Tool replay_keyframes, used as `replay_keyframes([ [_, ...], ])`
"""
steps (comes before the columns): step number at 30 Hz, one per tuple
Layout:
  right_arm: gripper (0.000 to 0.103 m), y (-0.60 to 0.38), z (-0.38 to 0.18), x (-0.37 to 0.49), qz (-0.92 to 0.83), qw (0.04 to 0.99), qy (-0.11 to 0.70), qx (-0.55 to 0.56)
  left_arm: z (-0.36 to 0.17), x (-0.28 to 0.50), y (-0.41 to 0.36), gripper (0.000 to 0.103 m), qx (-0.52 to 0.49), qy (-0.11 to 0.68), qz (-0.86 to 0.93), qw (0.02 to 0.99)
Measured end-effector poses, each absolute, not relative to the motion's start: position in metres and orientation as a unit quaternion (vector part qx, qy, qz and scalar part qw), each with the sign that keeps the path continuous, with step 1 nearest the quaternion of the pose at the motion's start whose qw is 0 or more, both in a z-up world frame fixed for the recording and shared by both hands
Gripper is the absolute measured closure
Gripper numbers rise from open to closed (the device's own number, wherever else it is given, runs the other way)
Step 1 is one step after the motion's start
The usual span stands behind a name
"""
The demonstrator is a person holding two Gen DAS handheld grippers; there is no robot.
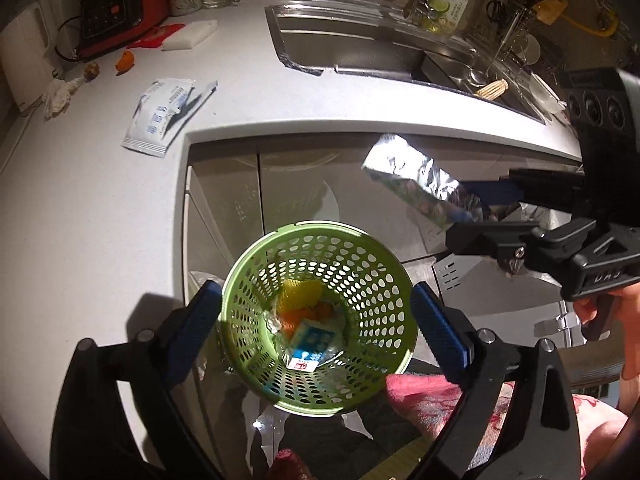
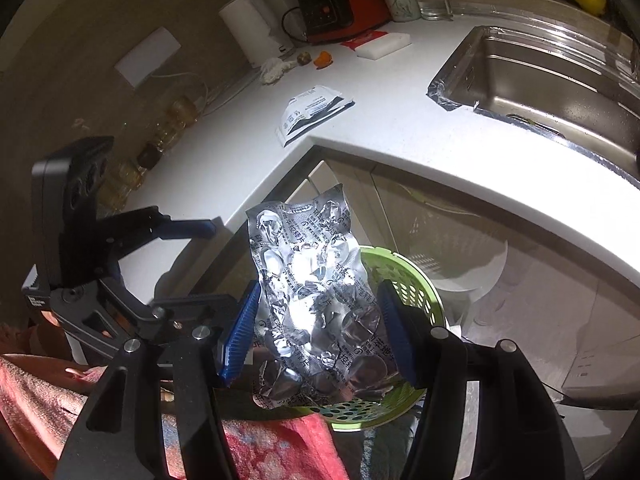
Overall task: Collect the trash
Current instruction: 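Release the carton into the basket with the left gripper while the right drops the foil packet, then grasp the two white sachets on the counter with the left gripper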
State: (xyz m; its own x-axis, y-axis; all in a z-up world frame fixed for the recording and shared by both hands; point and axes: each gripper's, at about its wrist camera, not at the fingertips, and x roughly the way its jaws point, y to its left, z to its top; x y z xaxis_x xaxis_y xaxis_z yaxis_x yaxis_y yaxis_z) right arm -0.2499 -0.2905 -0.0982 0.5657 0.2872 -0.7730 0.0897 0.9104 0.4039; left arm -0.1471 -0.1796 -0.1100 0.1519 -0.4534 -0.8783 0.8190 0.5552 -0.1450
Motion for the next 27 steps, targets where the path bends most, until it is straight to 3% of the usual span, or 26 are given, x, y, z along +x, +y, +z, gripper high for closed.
replay_keyframes([
  [9, 0.038, -0.271, -0.126, -0.244, 0.065, 0.843, 0.505, 0.174, -0.095, -0.138, -0.166, 0.012, 0.192, 0.471, -0.402, 0.762],
  [11, 0.026, -0.264, -0.133, -0.241, 0.072, 0.835, 0.519, 0.166, -0.094, -0.135, -0.164, 0.012, 0.19, 0.471, -0.396, 0.765],
  [13, 0.007, -0.26, -0.137, -0.239, 0.067, 0.832, 0.527, 0.159, -0.094, -0.132, -0.163, 0.012, 0.189, 0.472, -0.39, 0.768],
  [15, 0.002, -0.259, -0.137, -0.238, 0.059, 0.833, 0.527, 0.157, -0.093, -0.13, -0.161, 0.012, 0.187, 0.472, -0.388, 0.769],
  [27, 0.002, -0.278, -0.101, -0.226, 0.019, 0.854, 0.499, 0.146, -0.081, -0.113, -0.154, 0.009, 0.17, 0.456, -0.371, 0.791],
])
